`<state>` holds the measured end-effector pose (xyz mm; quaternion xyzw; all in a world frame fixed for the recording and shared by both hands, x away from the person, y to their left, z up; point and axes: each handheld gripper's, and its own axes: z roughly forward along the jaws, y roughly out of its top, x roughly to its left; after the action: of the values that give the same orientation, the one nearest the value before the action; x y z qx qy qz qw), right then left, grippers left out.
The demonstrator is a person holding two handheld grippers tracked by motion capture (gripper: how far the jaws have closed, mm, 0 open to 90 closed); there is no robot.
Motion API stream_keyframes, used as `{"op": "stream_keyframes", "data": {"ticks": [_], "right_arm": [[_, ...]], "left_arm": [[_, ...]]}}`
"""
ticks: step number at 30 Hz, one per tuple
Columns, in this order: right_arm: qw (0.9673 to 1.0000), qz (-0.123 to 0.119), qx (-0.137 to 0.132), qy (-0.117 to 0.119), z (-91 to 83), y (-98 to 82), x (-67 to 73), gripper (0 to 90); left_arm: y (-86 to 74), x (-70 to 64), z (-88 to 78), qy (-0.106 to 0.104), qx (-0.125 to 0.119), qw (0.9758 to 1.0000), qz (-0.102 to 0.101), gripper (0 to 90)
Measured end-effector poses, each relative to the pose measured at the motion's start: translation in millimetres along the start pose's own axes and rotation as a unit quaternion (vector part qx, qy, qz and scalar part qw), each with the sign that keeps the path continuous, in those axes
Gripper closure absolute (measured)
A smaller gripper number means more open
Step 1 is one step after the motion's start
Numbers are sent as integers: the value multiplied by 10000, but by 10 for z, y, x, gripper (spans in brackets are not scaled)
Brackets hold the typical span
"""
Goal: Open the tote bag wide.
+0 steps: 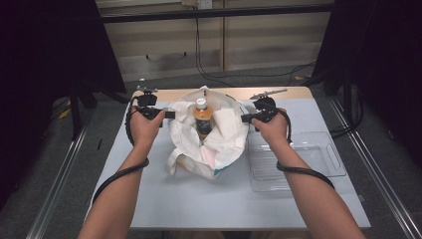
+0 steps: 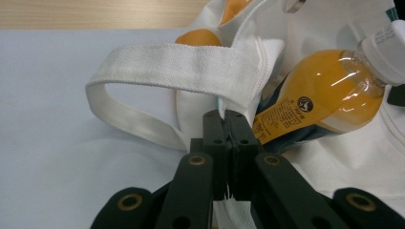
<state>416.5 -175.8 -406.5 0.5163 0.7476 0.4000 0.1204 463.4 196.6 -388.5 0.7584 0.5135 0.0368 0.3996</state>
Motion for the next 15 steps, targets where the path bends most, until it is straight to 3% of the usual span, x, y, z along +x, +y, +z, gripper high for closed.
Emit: {"op": "stream_keyframes", "data": {"ticks": [1,15], "right_arm": [[10000,0,4,1,3,-4,-2,865],[9999,65,75,-22,49,-64,-25,863]], "left_arm": [[-8,-5,15,4,-71,9999,-104,886],[-71,61,45,17,-3,10000,-87,886]]}}
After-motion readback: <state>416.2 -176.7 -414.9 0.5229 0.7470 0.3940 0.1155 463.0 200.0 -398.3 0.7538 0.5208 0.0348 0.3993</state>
